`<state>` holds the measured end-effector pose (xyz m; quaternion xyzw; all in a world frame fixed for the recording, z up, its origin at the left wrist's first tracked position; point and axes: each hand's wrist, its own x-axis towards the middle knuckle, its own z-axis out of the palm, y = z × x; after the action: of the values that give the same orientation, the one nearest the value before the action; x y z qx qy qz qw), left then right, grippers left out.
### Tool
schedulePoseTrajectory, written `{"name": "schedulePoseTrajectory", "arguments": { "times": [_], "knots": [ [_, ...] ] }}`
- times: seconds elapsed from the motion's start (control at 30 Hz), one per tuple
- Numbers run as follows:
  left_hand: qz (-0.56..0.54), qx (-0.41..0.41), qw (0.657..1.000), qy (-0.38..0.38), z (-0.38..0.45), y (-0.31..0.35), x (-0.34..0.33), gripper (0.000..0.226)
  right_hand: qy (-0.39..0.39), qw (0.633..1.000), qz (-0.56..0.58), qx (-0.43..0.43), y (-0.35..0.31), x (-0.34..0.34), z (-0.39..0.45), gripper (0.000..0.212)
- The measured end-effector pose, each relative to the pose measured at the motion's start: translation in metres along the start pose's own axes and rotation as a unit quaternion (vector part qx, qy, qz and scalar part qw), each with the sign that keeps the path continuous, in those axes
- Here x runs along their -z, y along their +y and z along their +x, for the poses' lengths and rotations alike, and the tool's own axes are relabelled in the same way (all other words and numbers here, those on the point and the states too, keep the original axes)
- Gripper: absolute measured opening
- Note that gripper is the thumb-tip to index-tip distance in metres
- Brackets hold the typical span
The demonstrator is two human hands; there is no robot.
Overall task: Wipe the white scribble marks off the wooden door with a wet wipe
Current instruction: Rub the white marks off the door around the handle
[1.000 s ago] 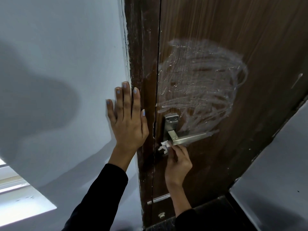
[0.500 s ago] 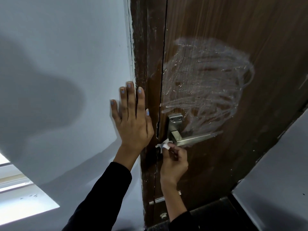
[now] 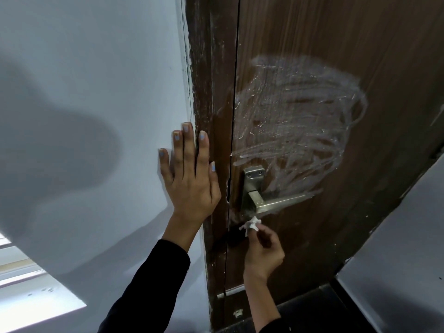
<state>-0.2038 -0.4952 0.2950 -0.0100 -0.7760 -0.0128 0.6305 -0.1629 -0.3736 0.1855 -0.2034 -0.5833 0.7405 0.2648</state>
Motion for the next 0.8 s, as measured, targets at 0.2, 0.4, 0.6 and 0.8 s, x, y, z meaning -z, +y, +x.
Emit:
{"name": "schedulePoseTrajectory", "arguments": {
  "times": [0.2,0.4,0.6,0.8],
  "knots": [
    [0.004,0.007,1.000,0.006,-0.001,-0.001,-0.004,0.059,-0.076,0.993,0.051,0.074,-0.027,-0.020,0.000,0.024],
    [0.007,0.000,1.000,0.016,-0.002,-0.001,-0.006,0.060,-0.091,0.993,0.030,0.063,-0.016,-0.008,0.010,0.021],
    [0.008,0.000,1.000,0.019,-0.003,0.000,-0.006,0.059,-0.087,0.990,0.110,0.013,-0.022,-0.013,0.027,0.019],
    [0.018,0.015,0.999,0.023,-0.003,0.002,-0.009,0.059,-0.139,0.976,0.164,0.015,-0.033,-0.012,0.044,0.029]
  ]
}}
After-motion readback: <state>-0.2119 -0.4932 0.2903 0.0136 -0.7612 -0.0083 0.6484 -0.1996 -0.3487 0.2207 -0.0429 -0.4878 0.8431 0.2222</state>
